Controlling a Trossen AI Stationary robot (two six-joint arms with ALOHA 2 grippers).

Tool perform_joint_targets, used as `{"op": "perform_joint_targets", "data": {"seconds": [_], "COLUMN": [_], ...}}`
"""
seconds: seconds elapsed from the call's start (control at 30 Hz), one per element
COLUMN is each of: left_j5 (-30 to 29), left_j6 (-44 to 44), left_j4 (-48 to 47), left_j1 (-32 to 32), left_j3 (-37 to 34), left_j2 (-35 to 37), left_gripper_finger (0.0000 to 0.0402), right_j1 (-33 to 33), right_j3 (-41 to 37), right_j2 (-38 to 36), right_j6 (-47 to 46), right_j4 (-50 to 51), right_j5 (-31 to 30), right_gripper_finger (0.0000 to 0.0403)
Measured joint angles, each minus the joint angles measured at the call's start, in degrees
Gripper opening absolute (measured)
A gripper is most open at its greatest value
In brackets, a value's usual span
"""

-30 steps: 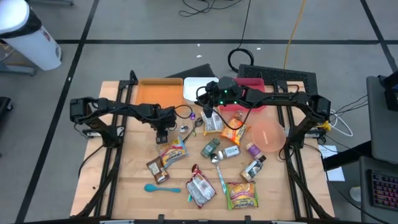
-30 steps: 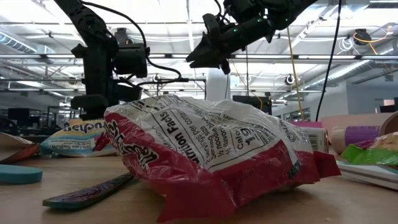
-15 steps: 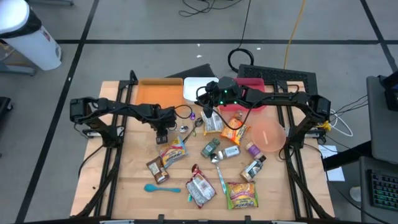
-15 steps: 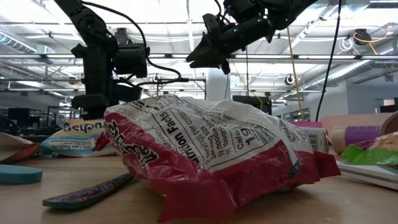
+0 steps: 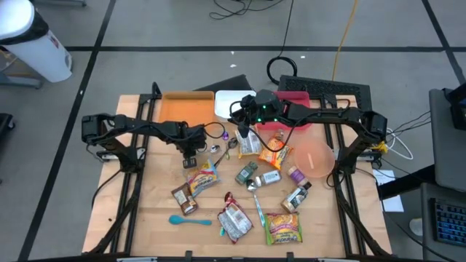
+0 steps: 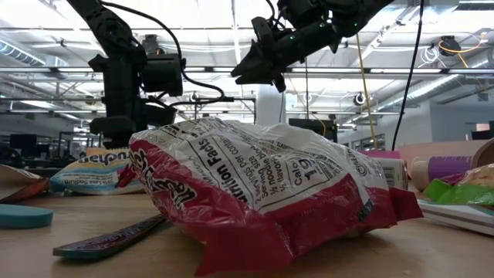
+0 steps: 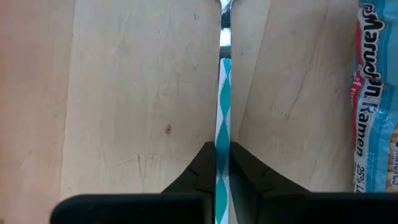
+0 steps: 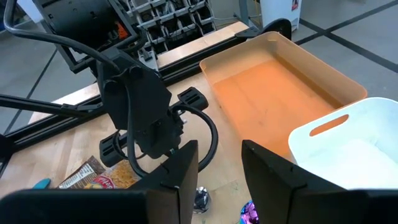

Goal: Pick & Place Food Item
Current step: Put the white blue spoon into the red bin

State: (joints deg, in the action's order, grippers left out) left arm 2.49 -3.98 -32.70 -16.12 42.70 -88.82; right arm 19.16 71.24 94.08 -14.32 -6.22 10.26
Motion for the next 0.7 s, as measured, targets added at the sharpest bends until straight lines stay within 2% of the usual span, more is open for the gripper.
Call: {"op": "perform_joint_targets", "data": {"seconds": [0.13,0.33,0.47,0.7], "left_j5": [0.24,3.6,7.01,7.16], "left_j6": [1.78,4.89,6.05,5.06], "left_j4": [-0.1,-1.44,-2.12,-5.46], "left_j1": [0.0,-0.04,0.05,0.02], "left_j3": [0.0,0.93,2.96,8.71], "left_j2": [0.0,-0.16,-0.22,-0.17], "left_gripper_finger": [0.0031,0.0019,0.0019,0.0022], "right_j1": [0.0,0.0,0.05,1.75], "right_j3": [0.0,0.0,0.0,0.02], "right_j2": [0.0,0.0,0.0,-1.57], "right_j6": [0.02,0.04,0.23,0.71], "right_j4": [0.0,0.0,0.0,0.35], "right_j5": [0.0,0.0,-0.02,0.07], "right_gripper_finger": [0.0116,0.0116,0.0116,0.0116]}}
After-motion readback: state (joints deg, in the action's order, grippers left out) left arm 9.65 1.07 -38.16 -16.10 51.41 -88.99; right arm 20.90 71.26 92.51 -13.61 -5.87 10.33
